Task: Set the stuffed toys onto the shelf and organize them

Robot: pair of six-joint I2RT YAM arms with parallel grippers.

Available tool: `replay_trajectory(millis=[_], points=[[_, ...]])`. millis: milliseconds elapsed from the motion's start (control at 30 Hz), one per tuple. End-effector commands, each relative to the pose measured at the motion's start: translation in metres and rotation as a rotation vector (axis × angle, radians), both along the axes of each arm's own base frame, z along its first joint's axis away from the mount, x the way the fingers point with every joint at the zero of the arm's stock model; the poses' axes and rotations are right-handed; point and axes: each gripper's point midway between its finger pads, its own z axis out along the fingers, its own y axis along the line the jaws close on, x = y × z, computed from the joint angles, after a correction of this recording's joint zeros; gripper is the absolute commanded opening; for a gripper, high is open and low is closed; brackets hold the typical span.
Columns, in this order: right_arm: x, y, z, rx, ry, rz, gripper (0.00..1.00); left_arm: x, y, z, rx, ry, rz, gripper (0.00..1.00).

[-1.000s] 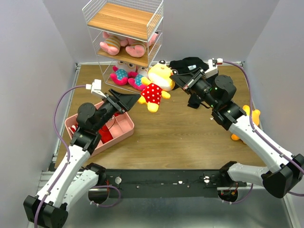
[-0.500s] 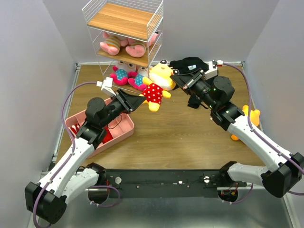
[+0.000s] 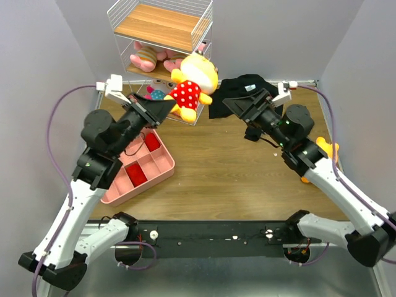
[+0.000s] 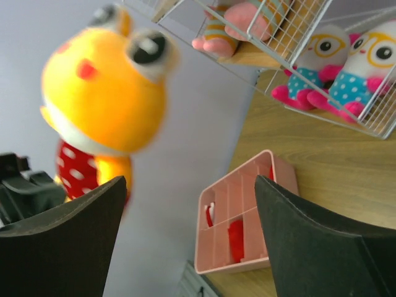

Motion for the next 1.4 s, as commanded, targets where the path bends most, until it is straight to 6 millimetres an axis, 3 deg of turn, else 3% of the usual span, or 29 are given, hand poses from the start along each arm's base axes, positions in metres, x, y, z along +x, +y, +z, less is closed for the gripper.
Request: replay_trajectory(millis=[0,33,67,133,167,200,233,267,300,333,367,400,467,567,700,733,867,1100,1367], points=[[-0.023,-0.037,0.002,-0.069,-0.057,-0.096,1.0,0.007,0.019,0.043,0.068,-0.033,0.097,0.0],[-0.032,-0.045,0.009,-0.066,-0.091,-0.106,1.0,0.011,0.022,0.05,0.076,-0.038,0.116,0.0],[-0.036,-0.049,-0.007,-0.098,-0.057,-0.108,1.0,0.017,0.024,0.063,0.079,-0.041,0.132,0.0],[-0.044,-0.056,-0.013,-0.114,-0.056,-0.119,1.0,0.024,0.027,0.079,0.069,-0.054,0.138,0.0],[-0.054,-0.063,-0.011,-0.109,-0.067,-0.12,1.0,0.037,0.026,0.077,0.077,-0.035,0.128,0.0],[-0.057,-0.065,-0.022,-0.124,-0.053,-0.116,1.0,0.036,0.03,0.099,0.049,-0.062,0.124,0.0],[-0.062,-0.067,-0.025,-0.125,-0.054,-0.111,1.0,0.042,0.032,0.105,0.041,-0.062,0.115,0.0],[-0.066,-0.069,-0.028,-0.126,-0.055,-0.11,1.0,0.066,0.04,0.099,0.04,-0.022,0.139,0.0],[-0.073,-0.074,-0.036,-0.129,-0.052,-0.108,1.0,0.064,0.041,0.115,0.023,-0.048,0.108,0.0],[-0.077,-0.075,-0.039,-0.131,-0.055,-0.102,1.0,0.072,0.044,0.118,0.01,-0.042,0.11,0.0],[-0.08,-0.077,-0.046,-0.139,-0.046,-0.101,1.0,0.097,0.053,0.108,0.02,-0.003,0.14,0.0],[-0.087,-0.081,-0.043,-0.129,-0.063,-0.098,1.0,0.098,0.057,0.123,0.016,-0.031,0.142,0.0],[-0.092,-0.084,-0.056,-0.146,-0.049,-0.097,1.0,0.116,0.065,0.122,0.032,-0.016,0.16,0.0],[-0.101,-0.088,-0.063,-0.15,-0.053,-0.088,1.0,0.161,0.071,0.112,0.024,0.0,0.146,0.0],[-0.109,-0.094,-0.066,-0.165,-0.07,-0.09,1.0,0.195,0.075,0.112,0.003,-0.014,0.108,0.0],[-0.109,-0.097,-0.067,-0.178,-0.076,-0.097,1.0,0.203,0.087,0.114,0.003,-0.024,0.131,0.0],[-0.112,-0.106,-0.063,-0.197,-0.098,-0.129,1.0,0.224,0.091,0.119,-0.013,-0.048,0.112,0.0],[-0.114,-0.112,-0.057,-0.209,-0.128,-0.151,1.0,0.273,0.125,0.089,-0.06,0.017,0.186,0.0],[-0.114,-0.113,-0.055,-0.199,-0.136,-0.155,1.0,0.297,0.139,0.073,-0.037,0.017,0.22,0.06]])
